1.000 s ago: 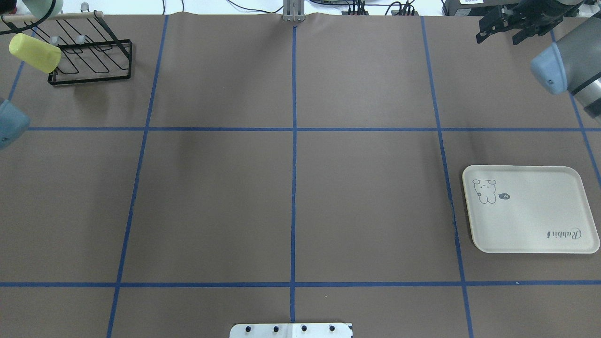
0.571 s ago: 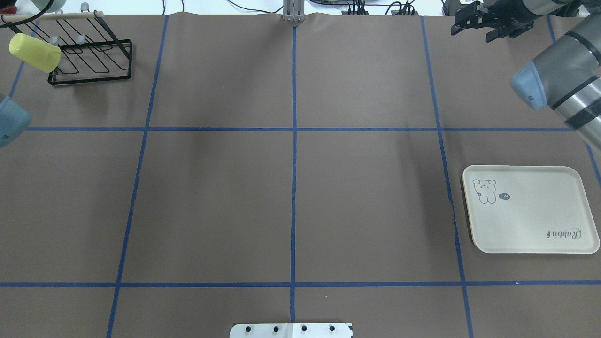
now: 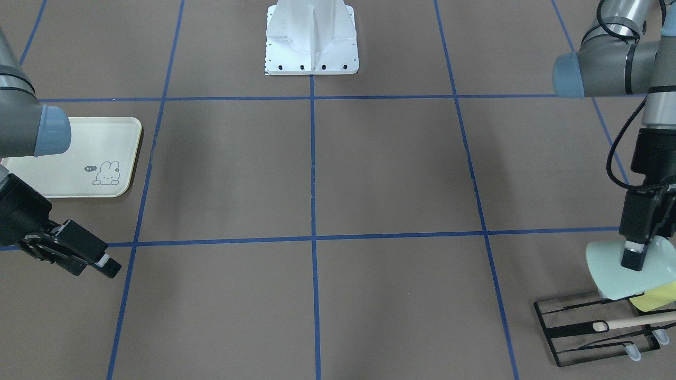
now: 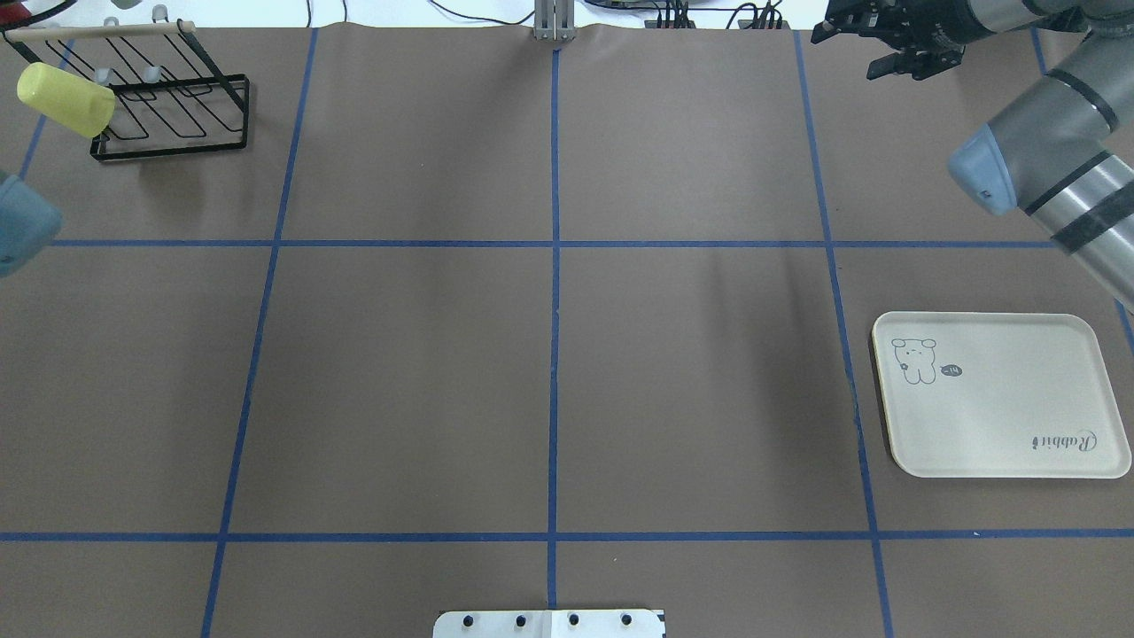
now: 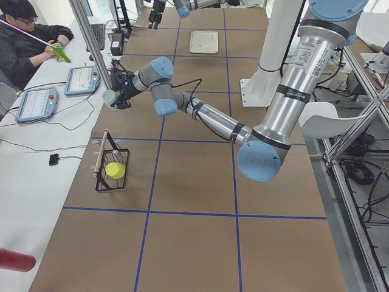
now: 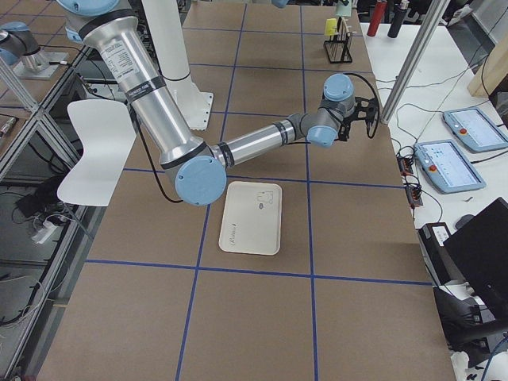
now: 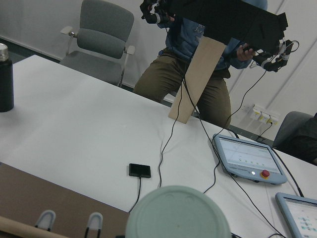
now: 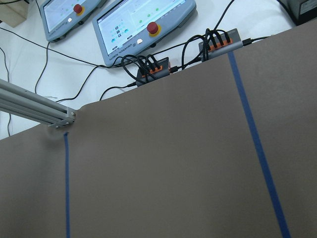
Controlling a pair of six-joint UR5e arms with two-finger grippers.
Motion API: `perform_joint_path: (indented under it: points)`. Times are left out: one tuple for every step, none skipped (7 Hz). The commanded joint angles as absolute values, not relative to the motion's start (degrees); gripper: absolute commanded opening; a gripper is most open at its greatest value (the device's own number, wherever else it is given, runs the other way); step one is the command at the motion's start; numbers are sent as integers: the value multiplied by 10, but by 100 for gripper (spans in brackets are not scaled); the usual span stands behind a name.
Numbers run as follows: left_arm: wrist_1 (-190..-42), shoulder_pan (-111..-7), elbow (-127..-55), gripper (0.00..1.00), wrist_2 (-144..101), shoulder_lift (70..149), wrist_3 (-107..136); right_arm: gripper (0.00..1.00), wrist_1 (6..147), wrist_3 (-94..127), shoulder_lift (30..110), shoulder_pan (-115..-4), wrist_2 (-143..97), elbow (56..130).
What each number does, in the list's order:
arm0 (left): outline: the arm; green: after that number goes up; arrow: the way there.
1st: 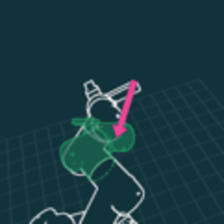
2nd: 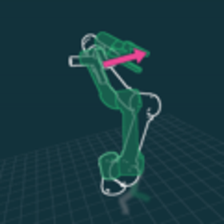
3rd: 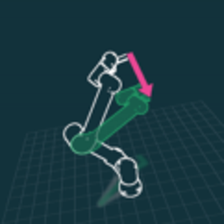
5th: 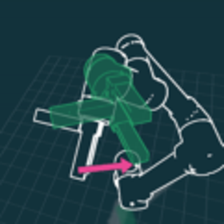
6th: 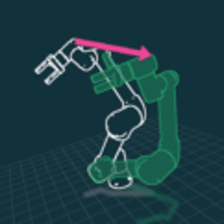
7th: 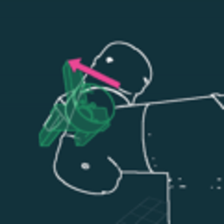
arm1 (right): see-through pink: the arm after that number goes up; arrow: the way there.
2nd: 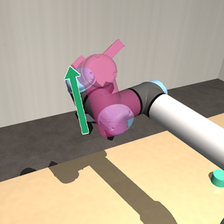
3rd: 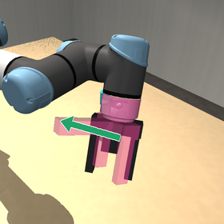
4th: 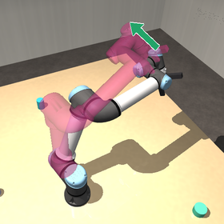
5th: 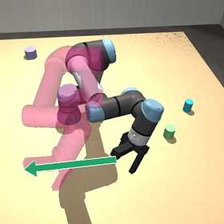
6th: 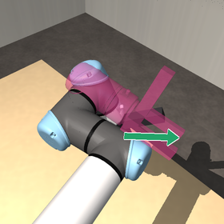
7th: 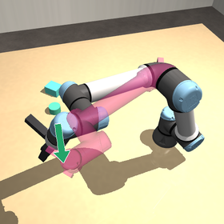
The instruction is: Left arm grabs green cup and hands to right arm on tray
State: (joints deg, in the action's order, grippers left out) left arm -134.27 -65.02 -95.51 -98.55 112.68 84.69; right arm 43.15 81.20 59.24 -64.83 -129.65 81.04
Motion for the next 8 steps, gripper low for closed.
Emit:
perform_joint_path:
  points:
    - [-1346, -650, -966, 47, -1088, 1167, 1004, 99, 402, 888, 571, -644, -1338, 823]
    - [-1356, -650, -972, 48, -1115, 1180, 1079, 99, 399, 904, 570, -644, -1348, 844]
    - [-1386, -640, -988, 48, -1116, 1186, 1165, 99, 399, 929, 569, -636, -1351, 875]
    - [-1410, -613, -1003, 48, -1116, 1186, 1221, 99, 398, 937, 569, -631, -1351, 907]
    - [-1412, -593, -1018, 48, -1116, 1186, 1253, 99, 385, 937, 569, -620, -1347, 936]
    - [-1412, -579, -1038, 49, -1115, 1185, 1276, 99, 332, 941, 570, -613, -1346, 937]
    - [-1412, -574, -1052, 49, -1115, 1184, 1300, 99, 297, 953, 570, -605, -1346, 938]
    - [-1425, -571, -1062, 50, -1115, 1183, 1330, 99, 248, 981, 570, -594, -1346, 938]
